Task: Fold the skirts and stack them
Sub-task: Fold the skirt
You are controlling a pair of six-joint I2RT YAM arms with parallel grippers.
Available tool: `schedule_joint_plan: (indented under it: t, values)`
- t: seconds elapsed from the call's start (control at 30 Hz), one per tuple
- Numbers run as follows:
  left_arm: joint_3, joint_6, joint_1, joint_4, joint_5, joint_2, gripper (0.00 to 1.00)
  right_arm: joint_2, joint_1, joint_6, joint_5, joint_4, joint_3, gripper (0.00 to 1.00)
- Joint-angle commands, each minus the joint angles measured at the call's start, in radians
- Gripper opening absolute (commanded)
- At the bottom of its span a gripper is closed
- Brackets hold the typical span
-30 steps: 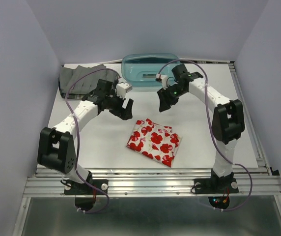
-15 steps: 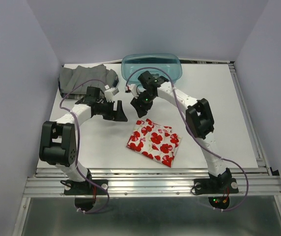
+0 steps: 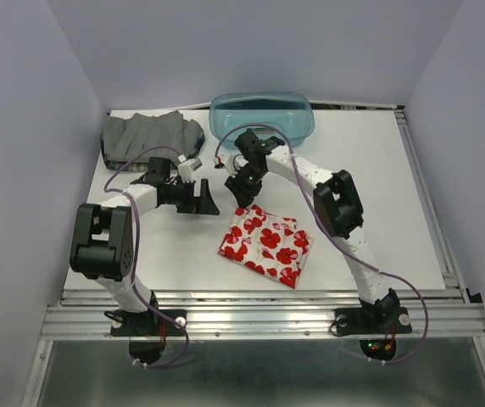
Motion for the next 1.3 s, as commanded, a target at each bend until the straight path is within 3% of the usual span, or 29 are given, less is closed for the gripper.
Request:
schedule_joint_plan:
  t: [0.0,0.2,0.47,1.0,1.13,1.27]
  values:
    - [-0.009,-0.011,0.001,0.032,0.037,0.01,0.96,-0.038,0.01,0.022,-0.025,-0.008,0.024,0.47]
    - [-0.029,-0.043,0.003,0.056,0.025,-0.027,0.96,-0.046,-0.001,0.082,0.028,0.015,0.089,0.47]
    - [-0.055,-0.032,0.003,0.062,0.011,-0.047,0.97,-0.124,-0.011,0.116,-0.132,-0.002,0.014,0.5]
    - [-0.102,-0.065,0.001,0.105,0.045,-0.046,0.98,-0.035,-0.002,0.119,-0.192,0.013,-0.062,0.51]
    - [-0.115,-0.078,0.003,0.122,0.053,-0.039,0.99,-0.027,-0.002,0.128,-0.195,0.027,-0.065,0.57]
    - [-0.121,-0.089,0.0,0.137,0.06,-0.027,0.98,-0.021,-0.002,0.12,-0.219,0.029,-0.06,0.47]
